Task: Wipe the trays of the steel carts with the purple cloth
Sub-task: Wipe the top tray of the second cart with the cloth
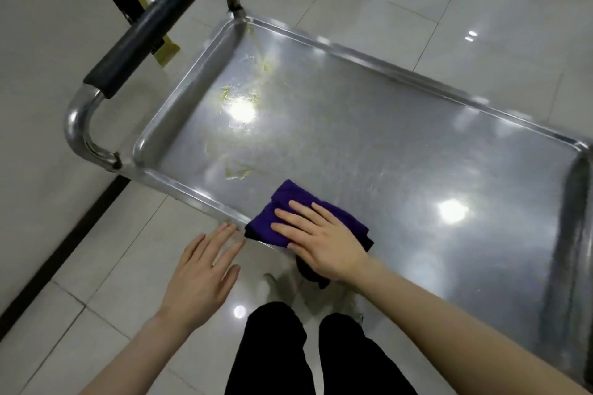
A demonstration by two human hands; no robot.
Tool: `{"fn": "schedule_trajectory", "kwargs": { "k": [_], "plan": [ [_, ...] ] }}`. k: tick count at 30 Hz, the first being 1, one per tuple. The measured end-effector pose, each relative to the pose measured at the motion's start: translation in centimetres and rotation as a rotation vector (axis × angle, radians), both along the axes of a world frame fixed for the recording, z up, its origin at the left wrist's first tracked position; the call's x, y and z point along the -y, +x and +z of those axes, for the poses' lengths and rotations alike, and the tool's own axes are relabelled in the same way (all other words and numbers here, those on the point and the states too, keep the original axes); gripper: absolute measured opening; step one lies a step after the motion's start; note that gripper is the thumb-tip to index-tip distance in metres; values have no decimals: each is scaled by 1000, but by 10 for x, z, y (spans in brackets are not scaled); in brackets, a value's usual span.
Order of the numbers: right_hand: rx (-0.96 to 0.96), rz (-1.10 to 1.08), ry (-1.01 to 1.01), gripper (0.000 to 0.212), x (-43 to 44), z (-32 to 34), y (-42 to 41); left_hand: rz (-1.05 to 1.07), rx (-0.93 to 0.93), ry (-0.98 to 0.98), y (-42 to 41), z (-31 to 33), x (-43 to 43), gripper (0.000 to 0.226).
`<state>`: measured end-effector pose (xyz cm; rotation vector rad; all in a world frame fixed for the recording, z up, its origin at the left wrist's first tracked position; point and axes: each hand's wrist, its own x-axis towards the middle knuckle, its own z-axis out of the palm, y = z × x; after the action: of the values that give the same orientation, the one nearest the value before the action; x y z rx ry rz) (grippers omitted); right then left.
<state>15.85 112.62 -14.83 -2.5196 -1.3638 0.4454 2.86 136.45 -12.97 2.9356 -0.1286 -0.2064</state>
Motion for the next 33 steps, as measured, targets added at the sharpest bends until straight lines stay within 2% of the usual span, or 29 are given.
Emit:
{"fn": "schedule_trajectory", "kwargs": {
  "k": [4,6,8,11,15,20,25,28,30,33],
  "plan": [
    [53,-276,-56,46,-39,2,59,-49,-25,6,9,1,-24,51],
    [41,-434,-62,47,-62,2,75,-17,-39,20,17,5,-36,54],
    [46,-504,-57,47,-72,1,69,37,-63,35,24,7,-47,56],
    [63,-375,-58,47,-64,2,19,115,-96,35,31,10,-64,58],
    [28,-258,-59,48,-50,2,-33,45,-89,7,34,9,-76,57],
    [35,-220,-65,49,-98,4,11,105,-65,-23,37,6,-94,51],
    [39,-351,-42,48,-184,-3,38,54,-88,63,35,0,-118,54],
    [32,-258,-25,48,-162,-1,15,147,-98,44,33,0,-137,56],
    [-4,-196,-5,47,-127,3,-8,123,-101,29,33,-1,-146,57],
    [38,-145,-26,47,-86,8,-33,114,-91,-43,33,-3,-149,57]
  ]
}}
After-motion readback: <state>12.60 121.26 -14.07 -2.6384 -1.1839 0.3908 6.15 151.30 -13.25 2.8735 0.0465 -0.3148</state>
